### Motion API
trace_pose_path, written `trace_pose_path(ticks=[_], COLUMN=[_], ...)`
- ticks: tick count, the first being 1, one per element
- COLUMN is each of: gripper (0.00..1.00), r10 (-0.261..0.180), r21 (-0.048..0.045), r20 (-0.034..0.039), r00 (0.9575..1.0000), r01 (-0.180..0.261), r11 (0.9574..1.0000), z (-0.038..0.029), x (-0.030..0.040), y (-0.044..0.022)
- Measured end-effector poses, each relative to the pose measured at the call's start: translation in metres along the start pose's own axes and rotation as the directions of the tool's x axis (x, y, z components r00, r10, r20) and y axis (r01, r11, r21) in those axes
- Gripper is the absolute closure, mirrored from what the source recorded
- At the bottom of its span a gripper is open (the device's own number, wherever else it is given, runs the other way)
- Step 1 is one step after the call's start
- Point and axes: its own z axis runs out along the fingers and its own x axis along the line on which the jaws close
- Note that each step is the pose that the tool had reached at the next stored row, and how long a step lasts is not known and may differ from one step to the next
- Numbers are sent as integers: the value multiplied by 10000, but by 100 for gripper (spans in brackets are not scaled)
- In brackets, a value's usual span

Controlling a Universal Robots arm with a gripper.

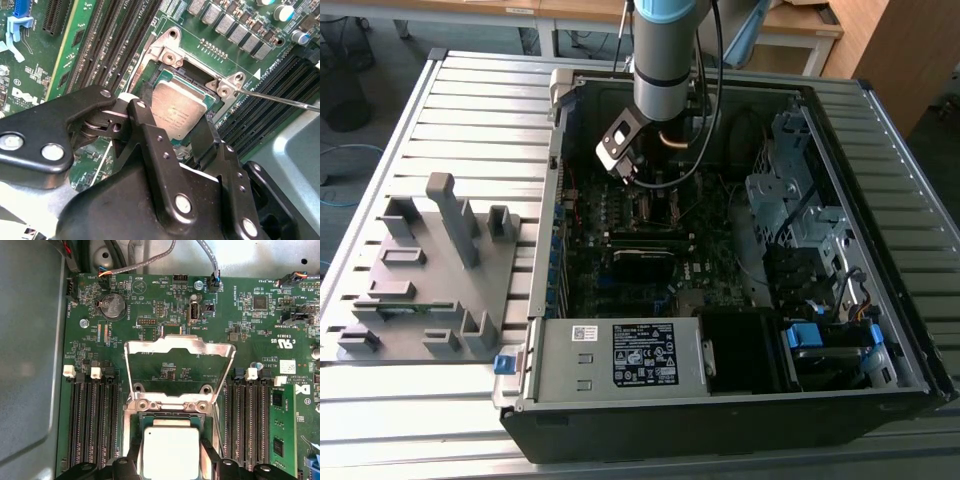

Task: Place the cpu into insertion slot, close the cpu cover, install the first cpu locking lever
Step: 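Place the cpu into insertion slot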

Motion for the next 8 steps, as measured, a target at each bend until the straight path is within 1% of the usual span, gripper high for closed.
trace_pose_path(ticks=[8], gripper=[46], r10=[0], r21=[-2], r20=[-3], r00=[10000], r01=[0], r11=[10000], z=[3], x=[0], y=[0])
